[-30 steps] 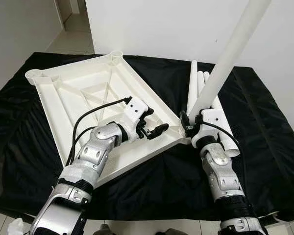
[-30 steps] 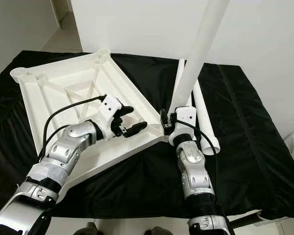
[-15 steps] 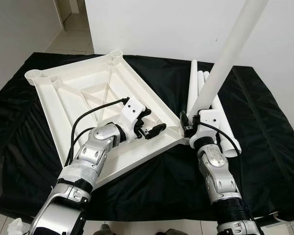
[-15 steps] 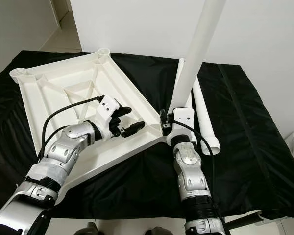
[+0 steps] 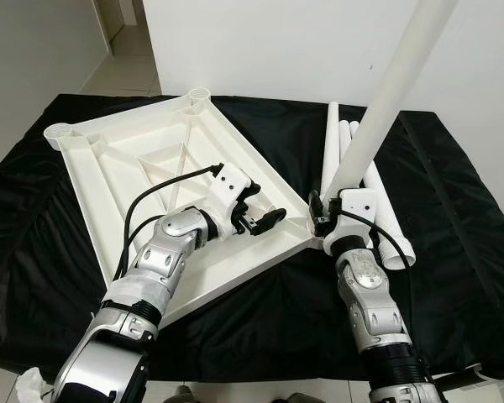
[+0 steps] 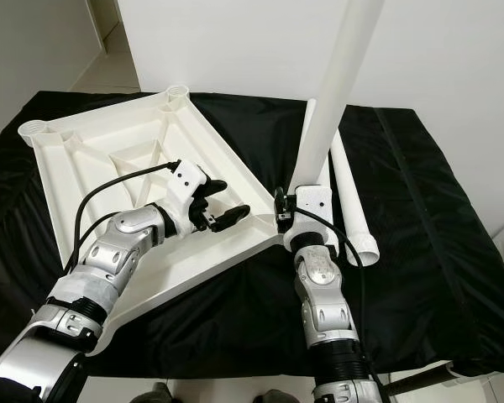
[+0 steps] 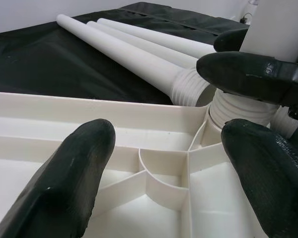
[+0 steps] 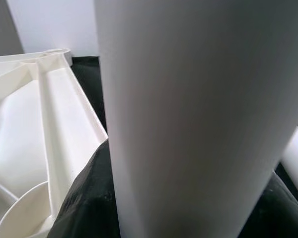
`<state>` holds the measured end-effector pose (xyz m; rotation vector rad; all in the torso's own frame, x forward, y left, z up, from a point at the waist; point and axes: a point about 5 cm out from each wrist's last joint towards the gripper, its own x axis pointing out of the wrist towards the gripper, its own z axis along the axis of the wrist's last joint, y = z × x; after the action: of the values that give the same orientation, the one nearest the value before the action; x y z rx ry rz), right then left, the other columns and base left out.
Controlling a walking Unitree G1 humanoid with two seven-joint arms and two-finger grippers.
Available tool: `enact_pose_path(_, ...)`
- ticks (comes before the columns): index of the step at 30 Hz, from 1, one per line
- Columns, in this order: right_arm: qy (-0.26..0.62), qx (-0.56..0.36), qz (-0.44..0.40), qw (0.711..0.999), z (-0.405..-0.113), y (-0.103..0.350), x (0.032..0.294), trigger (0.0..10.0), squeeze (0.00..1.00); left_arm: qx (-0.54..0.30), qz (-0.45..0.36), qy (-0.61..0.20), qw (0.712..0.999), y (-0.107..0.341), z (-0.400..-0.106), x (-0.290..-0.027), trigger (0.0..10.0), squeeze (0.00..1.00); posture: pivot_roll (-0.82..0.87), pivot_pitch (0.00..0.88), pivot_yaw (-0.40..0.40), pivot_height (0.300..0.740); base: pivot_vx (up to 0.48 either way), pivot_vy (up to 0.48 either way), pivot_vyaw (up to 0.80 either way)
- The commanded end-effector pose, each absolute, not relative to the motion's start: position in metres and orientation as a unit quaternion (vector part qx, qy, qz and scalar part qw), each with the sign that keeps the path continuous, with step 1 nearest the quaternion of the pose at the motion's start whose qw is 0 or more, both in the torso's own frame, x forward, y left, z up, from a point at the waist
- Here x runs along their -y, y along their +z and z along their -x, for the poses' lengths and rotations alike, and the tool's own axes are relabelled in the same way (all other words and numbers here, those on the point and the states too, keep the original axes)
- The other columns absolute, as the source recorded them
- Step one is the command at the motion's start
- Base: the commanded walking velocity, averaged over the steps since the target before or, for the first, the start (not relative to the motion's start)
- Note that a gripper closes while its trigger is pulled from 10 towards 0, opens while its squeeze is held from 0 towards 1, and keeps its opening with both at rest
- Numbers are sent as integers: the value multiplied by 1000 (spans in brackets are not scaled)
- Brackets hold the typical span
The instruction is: Building children table
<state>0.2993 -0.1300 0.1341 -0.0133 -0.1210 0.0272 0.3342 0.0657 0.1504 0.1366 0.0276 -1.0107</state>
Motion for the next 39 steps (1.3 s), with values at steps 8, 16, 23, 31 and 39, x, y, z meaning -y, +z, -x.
enact_pose_path(8,-83,24,-26,996,-292,123,124,10000,1000,-13,-68,-490,869,148,-330,-71,10000,0,-30,0,-20,740,0,0,0)
enact_pose_path(16,-63,32,-22,997,-292,127,120,10000,0,-8,-72,-519,852,149,-325,-73,10000,0,-28,0,-24,740,0,0,0)
enact_pose_path(23,-36,40,-12,998,-293,131,124,10000,0,-1,-72,-559,826,150,-316,-72,10000,0,-28,0,-25,740,0,0,0)
enact_pose_path(31,66,58,20,996,-296,138,138,10000,0,-5,-66,-612,788,149,-301,-71,10000,0,-27,0,-19,740,0,0,0)
enact_pose_path(39,149,55,47,986,-299,141,155,10000,0,-11,-76,-620,781,148,-296,-71,10000,0,-16,0,-17,740,0,0,0)
